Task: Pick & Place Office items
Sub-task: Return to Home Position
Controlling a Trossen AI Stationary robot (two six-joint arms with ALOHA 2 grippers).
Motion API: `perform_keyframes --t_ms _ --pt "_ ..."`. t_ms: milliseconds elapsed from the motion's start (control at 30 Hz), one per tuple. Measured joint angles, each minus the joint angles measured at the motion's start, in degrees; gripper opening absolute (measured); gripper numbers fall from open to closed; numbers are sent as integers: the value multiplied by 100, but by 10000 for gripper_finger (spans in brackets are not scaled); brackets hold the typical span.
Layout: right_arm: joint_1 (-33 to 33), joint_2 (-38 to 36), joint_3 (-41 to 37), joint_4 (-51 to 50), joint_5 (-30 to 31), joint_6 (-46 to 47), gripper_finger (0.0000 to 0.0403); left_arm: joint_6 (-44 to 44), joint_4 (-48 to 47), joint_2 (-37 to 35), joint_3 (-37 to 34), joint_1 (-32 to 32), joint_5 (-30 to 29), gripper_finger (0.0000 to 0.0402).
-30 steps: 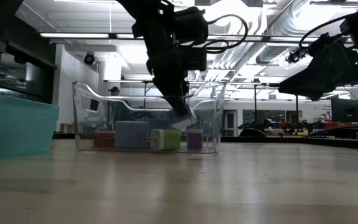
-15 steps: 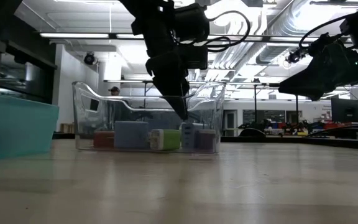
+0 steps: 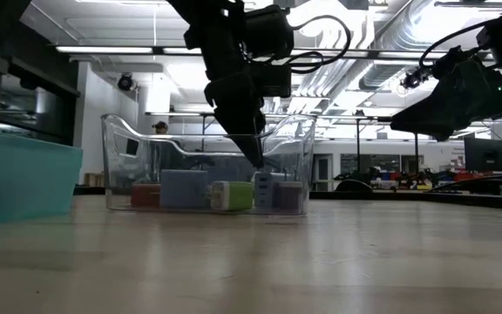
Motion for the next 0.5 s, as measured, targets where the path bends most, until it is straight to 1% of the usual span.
perform_keyframes --t_ms 133,200,367,500 --pt "2 -2 2 0 -2 0 144 33 9 -2 0 0 -2 285" --pt "0 -1 0 0 0 0 144 254 86 -20 -2 0 -57 285" --pt "0 -1 1 -1 -1 0 144 573 140 -271 -2 -109 -799 285" --pt "1 0 2 0 0 0 144 644 141 -564 -2 -272 -1367 285"
